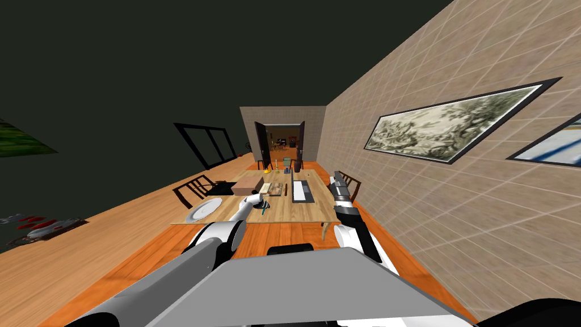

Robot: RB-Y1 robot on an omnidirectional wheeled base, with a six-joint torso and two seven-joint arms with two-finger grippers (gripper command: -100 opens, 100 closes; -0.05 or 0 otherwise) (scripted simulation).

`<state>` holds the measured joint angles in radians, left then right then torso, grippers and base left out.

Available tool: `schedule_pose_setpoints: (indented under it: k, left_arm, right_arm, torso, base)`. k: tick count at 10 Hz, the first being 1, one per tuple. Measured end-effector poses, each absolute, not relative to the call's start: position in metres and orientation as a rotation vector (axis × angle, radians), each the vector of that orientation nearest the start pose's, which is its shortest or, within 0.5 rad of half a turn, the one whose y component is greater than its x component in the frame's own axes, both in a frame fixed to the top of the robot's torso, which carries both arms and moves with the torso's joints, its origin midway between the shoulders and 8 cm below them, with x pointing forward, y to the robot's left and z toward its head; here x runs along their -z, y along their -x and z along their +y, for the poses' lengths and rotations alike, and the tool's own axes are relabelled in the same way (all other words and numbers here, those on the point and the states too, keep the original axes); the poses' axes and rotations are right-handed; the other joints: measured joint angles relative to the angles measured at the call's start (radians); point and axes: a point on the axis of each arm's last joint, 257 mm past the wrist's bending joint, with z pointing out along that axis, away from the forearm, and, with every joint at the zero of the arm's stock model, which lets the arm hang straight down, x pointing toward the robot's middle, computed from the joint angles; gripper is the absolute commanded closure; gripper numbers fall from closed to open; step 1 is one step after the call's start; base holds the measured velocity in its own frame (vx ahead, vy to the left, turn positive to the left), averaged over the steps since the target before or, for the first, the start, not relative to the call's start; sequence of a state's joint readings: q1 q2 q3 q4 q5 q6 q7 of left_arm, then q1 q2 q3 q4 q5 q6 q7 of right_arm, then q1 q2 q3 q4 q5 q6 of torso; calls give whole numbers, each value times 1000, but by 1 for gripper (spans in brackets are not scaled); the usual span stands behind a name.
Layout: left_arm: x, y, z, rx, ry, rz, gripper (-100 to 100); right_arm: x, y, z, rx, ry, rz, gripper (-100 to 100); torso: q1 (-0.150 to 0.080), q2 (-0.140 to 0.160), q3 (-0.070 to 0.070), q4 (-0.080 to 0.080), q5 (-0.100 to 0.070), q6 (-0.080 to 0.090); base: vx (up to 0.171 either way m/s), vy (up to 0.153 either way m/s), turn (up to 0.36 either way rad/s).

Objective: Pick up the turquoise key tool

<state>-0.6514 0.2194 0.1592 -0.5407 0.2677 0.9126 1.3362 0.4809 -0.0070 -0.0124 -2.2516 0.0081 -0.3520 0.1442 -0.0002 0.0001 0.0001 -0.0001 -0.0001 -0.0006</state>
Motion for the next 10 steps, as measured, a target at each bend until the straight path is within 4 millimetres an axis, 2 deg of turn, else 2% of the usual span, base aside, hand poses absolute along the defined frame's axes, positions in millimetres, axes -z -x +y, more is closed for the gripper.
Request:
schedule_pose_setpoints:
  k: [1,4,8,9,10]
  left_arm:
    - [485,-491,275,472,3147,116,-100]
    - [493,-480,298,467,3149,82,-100]
    - [506,-461,343,467,3144,15,-100]
    - [507,-461,344,470,3142,17,100]
    - [507,-461,344,470,3142,17,100]
  right_arm:
    - [12,-373,-287,-1121,-712,770,0]
    - [12,-373,-287,-1121,-712,770,0]
    - [12,-373,-287,-1121,-712,770,0]
    - [12,-373,-287,-1121,-712,770,0]
    - [12,-373,-287,-1121,-712,770,0]
  torso:
    - [0,0,0,0,0,0]
    - [-3,-1,-1,0,-1,0]
    - [-4,-1,-1,0,-1,0]
    - [-2,-1,0,0,-1,0]
    - [-1,0,0,0,0,0]
  base:
    - [14,-37,-128]
    - [24,-50,-72]
    - [21,-58,-83]
    - [2,-6,4]
    - [3,-1,24]
